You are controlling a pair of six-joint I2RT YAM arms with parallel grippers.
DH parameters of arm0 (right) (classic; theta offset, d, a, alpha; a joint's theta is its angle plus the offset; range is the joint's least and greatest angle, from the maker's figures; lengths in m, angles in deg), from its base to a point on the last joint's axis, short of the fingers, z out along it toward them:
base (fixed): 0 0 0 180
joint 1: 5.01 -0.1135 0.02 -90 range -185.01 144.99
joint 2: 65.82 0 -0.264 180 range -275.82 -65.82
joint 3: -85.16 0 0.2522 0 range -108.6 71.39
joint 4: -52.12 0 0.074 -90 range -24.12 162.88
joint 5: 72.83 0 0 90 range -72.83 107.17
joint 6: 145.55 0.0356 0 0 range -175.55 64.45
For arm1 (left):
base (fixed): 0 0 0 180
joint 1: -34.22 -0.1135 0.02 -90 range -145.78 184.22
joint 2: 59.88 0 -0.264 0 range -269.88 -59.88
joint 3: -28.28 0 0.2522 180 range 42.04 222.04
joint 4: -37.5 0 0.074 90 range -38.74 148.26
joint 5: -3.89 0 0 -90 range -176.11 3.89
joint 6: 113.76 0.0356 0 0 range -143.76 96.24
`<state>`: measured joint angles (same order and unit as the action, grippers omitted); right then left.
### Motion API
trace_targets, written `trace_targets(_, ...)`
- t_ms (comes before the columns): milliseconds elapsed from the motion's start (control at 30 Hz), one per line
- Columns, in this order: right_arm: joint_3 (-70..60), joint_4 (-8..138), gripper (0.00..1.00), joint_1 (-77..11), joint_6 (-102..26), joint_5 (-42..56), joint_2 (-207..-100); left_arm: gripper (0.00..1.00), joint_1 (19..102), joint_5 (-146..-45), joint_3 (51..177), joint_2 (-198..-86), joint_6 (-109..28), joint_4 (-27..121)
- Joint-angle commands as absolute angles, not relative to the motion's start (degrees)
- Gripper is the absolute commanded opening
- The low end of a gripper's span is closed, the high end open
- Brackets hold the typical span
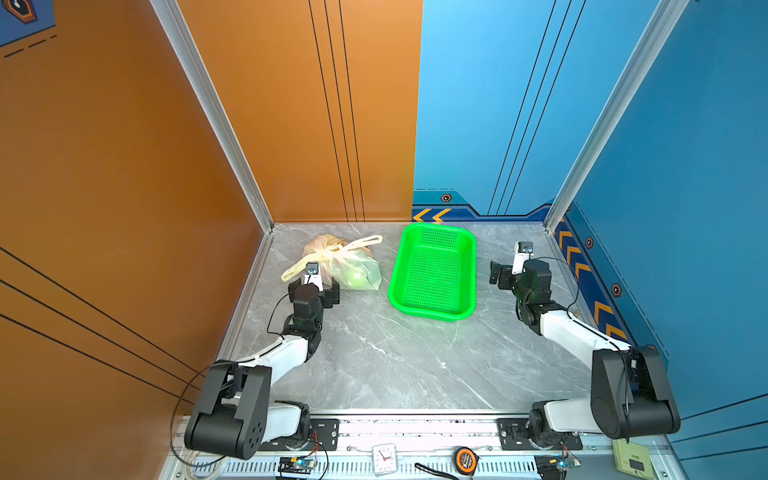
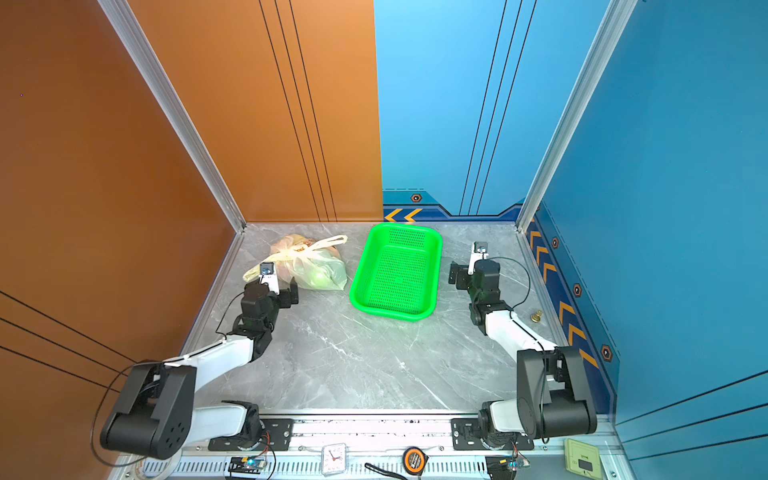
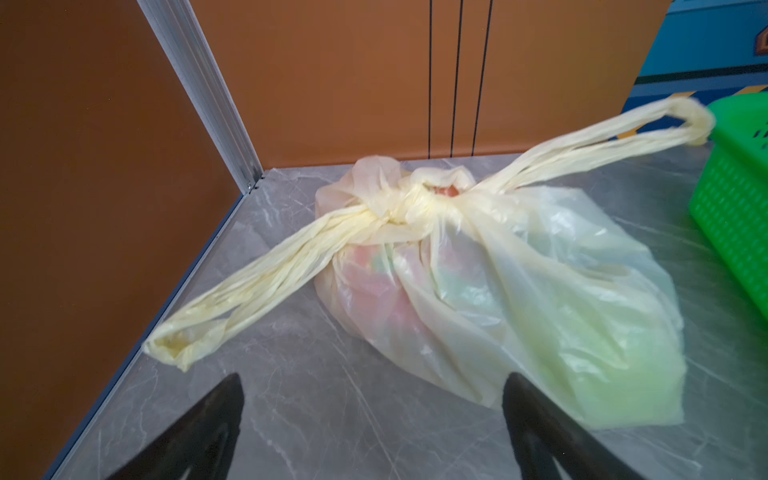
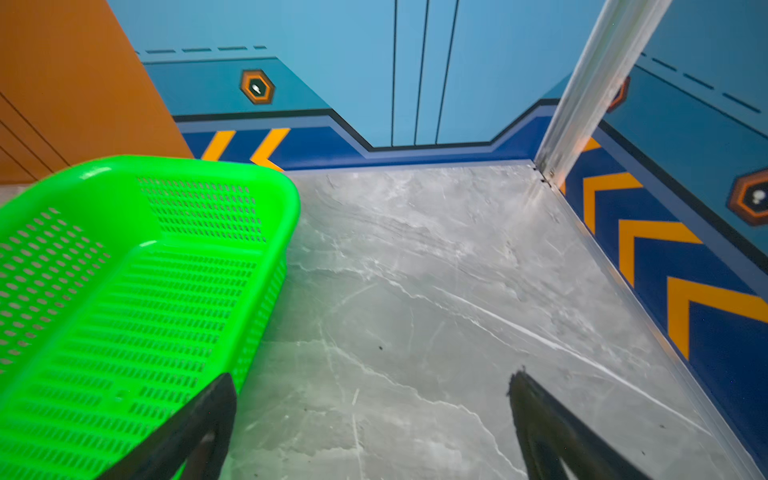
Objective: Untie the knot of the plastic bag and take out the fruit
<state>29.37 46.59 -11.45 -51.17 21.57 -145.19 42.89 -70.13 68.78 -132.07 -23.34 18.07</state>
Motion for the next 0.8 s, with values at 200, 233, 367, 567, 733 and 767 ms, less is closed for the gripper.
trace_targets(200,7.95,81.09,1.00,-24.20,-48.20,27.94,-157.29,0.98,49.48,-75.71,77.06,-126.33,-33.64,44.12)
trace_targets(233,5.36,83.87,1.00,-24.99,-48.14,29.49,-159.39,0.98,50.53,-75.56,77.72,-126.56,-33.97,44.90)
trace_targets(367,-2.70,93.44,1.00,-25.93,-48.44,34.36,-166.00,0.98,52.25,-76.51,79.95,-127.69,-35.89,46.64)
trace_targets(567,-7.96,101.45,1.00,-24.33,-48.83,38.65,-169.91,0.98,52.37,-80.00,81.86,-128.60,-38.15,48.01)
trace_targets(733,-10.07,104.90,1.00,-21.28,-49.07,41.04,-171.98,0.98,52.37,-80.82,81.64,-128.45,-38.68,48.45)
trace_targets(767,-10.17,104.98,1.00,-20.70,-49.11,41.31,-171.91,0.98,52.37,-80.92,81.60,-128.35,-38.77,48.52)
